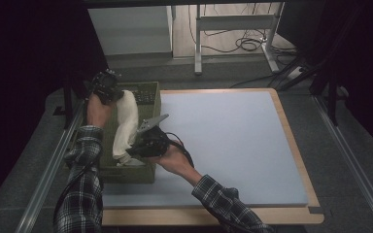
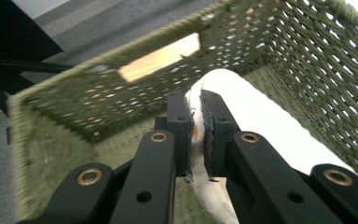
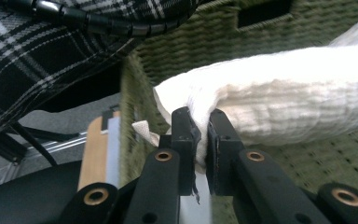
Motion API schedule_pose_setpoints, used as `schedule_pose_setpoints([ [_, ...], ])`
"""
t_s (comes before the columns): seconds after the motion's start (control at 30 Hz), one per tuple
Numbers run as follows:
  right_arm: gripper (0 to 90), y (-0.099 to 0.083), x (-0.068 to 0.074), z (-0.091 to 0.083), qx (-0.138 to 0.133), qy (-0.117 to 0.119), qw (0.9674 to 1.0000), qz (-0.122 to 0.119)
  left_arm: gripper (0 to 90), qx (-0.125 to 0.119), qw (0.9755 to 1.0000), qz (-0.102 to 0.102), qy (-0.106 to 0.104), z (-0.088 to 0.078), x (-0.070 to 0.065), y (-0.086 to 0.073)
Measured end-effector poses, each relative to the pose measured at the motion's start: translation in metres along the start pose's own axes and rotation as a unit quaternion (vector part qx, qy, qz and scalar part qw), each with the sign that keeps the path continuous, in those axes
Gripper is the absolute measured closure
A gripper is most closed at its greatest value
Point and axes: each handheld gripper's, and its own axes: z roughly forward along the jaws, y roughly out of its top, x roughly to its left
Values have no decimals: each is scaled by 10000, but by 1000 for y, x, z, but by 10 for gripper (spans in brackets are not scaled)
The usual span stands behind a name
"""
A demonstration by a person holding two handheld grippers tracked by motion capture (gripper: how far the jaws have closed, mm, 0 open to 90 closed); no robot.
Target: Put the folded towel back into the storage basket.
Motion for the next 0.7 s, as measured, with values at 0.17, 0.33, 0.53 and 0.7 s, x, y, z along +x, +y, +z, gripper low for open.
schedule_pose_setpoints([
  [0.17, 828, -2, -5, -1, 20, -26, 10000, 77, 834, 29, 10000, 23, -29, 7, -3, -1],
  [0.33, 828, 3, -5, 6, 15, 23, 10000, 51, 834, 11, 9999, -84, 55, -1, 10, -8],
  [0.53, 828, 11, -4, 17, 44, 70, 10000, 33, 832, 34, 9997, -177, 154, -7, 25, -18],
  [0.7, 822, 11, -4, 17, 116, -64, 9999, 95, 831, 175, 9998, -75, -13, 12, 15, -19],
])
